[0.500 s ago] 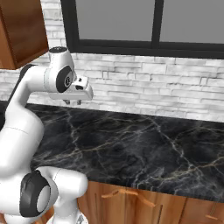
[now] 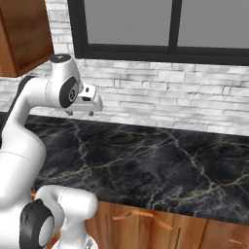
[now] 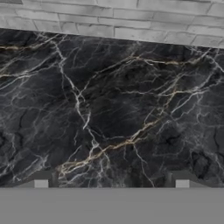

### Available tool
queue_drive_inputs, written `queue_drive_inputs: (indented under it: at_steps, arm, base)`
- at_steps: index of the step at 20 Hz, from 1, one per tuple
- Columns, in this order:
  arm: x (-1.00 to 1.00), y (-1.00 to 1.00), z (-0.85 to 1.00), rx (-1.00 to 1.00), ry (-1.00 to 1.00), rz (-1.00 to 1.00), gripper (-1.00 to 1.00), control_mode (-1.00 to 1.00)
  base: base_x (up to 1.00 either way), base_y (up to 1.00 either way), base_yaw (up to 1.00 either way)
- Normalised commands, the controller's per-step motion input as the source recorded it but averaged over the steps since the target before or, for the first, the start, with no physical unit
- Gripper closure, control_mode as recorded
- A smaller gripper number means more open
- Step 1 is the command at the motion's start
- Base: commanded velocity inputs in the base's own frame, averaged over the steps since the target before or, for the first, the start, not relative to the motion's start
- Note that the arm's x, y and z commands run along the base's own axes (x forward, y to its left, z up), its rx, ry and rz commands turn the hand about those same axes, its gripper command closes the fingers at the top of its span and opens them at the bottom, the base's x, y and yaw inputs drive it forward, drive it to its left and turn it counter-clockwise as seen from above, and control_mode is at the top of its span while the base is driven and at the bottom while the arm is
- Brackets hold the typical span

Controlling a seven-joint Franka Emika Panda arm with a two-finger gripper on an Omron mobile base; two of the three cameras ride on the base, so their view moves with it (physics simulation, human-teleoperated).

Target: Close all open cabinet doors.

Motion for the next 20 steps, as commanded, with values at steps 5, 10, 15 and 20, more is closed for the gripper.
queue_drive_inputs:
  at_steps: [5, 10, 15, 20]
  arm:
    - [-0.20, 0.00, 0.00, 0.00, -0.02, 0.00, -1.00, -1.00]
    - [0.00, 0.00, 0.00, 0.00, 0.00, 0.00, -1.00, 1.00]
    - [0.00, 0.00, 0.00, 0.00, 0.00, 0.00, -1.00, 1.00]
    - [0.00, 0.00, 0.00, 0.00, 0.00, 0.00, -1.00, 1.00]
  base:
    - [0.00, 0.00, 0.00]
    - [-0.71, 0.00, 0.00]
    - [-0.35, -0.11, 0.00]
    - [0.01, -0.08, 0.00]
